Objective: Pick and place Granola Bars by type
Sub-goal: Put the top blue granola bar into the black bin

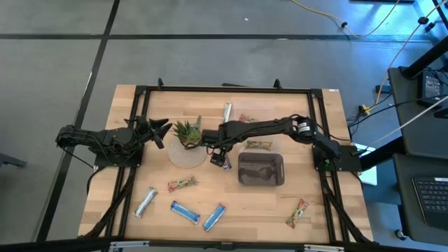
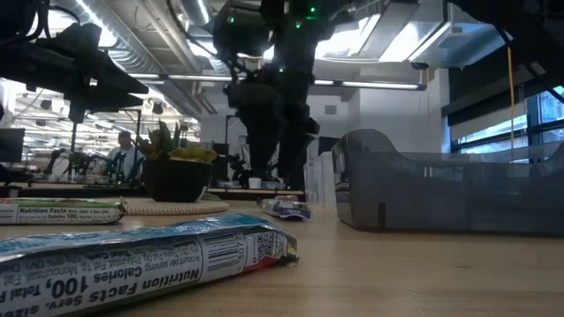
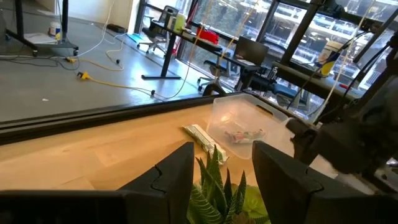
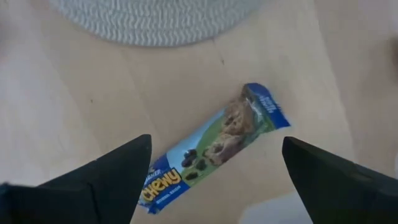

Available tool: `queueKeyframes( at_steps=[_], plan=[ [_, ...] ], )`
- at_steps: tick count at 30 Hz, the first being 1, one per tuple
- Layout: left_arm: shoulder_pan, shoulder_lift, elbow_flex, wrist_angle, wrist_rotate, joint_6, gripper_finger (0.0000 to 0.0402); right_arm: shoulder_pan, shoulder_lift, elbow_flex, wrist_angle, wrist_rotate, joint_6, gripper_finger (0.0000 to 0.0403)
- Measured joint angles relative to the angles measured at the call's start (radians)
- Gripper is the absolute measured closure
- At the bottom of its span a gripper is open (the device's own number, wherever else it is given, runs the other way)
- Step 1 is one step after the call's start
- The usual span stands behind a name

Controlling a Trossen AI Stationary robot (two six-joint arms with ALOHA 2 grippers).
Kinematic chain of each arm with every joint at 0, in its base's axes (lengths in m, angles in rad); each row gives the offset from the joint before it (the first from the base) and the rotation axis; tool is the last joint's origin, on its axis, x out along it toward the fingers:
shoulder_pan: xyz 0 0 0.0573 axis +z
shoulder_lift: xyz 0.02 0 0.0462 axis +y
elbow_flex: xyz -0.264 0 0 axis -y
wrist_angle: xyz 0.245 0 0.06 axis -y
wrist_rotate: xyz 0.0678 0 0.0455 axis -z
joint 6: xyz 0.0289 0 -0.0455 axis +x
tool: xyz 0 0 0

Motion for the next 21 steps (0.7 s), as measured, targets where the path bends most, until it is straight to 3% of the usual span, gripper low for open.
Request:
queueKeyframes(
  at_steps=[12, 21],
  plan=[
    [0.000, 0.000, 0.000, 0.000, 0.000, 0.000, 0.0245, 0.005, 0.053, -0.003, -0.047, -0.011, -0.052, 0.0040],
    [0.000, 0.000, 0.000, 0.000, 0.000, 0.000, 0.0245, 0.020, 0.054, -0.003, -0.035, -0.031, -0.184, 0.0040]
  ],
)
